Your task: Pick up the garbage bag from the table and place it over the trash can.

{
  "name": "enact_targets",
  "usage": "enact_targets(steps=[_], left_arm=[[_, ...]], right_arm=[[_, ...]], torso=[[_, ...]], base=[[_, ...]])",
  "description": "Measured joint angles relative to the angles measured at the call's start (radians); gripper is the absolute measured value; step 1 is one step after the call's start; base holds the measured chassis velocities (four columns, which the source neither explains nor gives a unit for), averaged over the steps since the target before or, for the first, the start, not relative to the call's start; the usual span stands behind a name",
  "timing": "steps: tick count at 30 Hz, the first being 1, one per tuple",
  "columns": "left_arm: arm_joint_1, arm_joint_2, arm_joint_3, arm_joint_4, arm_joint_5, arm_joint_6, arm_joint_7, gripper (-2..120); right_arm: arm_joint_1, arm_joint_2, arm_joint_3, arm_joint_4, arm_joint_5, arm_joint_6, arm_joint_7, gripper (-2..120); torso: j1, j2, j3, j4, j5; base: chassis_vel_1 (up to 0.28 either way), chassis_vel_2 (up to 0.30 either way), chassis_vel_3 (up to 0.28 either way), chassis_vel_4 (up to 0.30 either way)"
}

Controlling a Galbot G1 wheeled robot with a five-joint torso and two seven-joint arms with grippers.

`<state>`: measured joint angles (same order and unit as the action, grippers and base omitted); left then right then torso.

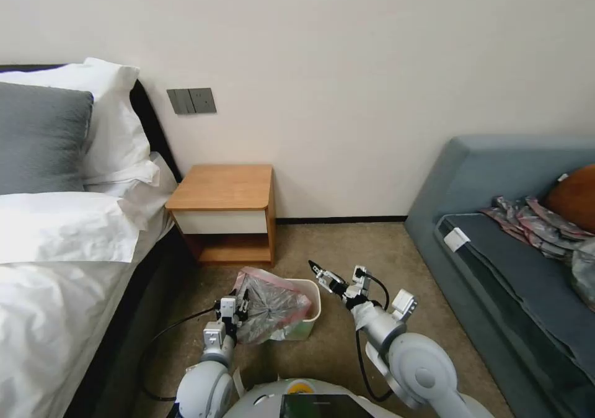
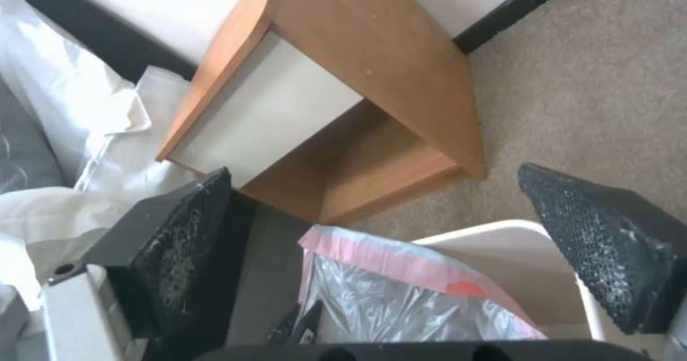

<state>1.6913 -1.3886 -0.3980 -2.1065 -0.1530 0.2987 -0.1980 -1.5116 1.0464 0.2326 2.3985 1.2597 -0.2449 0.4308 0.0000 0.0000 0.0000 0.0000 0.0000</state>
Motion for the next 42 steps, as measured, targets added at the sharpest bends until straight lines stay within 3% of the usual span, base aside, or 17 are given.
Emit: enact_targets(steps=[6,15,20,36,39,42], left_arm=[[-0.025,0.005,0.007,0.014,-0.023,0.023,0.000,38],[-0.062,0.028,0.021,0.002,-0.083,0.142,-0.033,33],[-0.080,0.033,0.021,0.014,-0.108,0.166,-0.051,30],[-0.097,0.027,0.034,0.053,-0.123,0.164,-0.054,25],[-0.098,0.023,0.038,0.058,-0.121,0.149,-0.055,15],[-0.097,0.020,0.039,0.061,-0.122,0.137,-0.057,11]], right_arm=[[-0.009,0.002,0.001,0.000,-0.013,0.003,0.000,100],[-0.020,0.009,0.001,-0.006,-0.036,0.005,-0.001,100],[-0.025,0.014,0.001,-0.009,-0.045,0.006,-0.004,100],[-0.037,0.024,0.000,-0.014,-0.067,0.006,-0.012,100],[-0.044,0.027,0.001,-0.014,-0.073,0.006,-0.016,100],[-0.048,0.027,0.001,-0.012,-0.076,0.006,-0.018,100]], torso=[[0.000,0.000,0.000,0.0001,0.0000],[0.000,0.000,0.000,0.0000,0.0000],[0.000,0.000,0.000,0.0000,0.0000],[0.000,0.000,0.000,0.0002,0.0005],[0.000,0.000,0.000,0.0002,0.0003],[0.000,0.000,0.000,0.0000,0.0001]], base=[[0.000,0.000,0.000,0.000],[0.000,0.000,0.000,0.000],[0.000,0.000,0.000,0.000],[0.000,0.000,0.000,0.000],[0.000,0.000,0.000,0.000],[0.000,0.000,0.000,0.000]])
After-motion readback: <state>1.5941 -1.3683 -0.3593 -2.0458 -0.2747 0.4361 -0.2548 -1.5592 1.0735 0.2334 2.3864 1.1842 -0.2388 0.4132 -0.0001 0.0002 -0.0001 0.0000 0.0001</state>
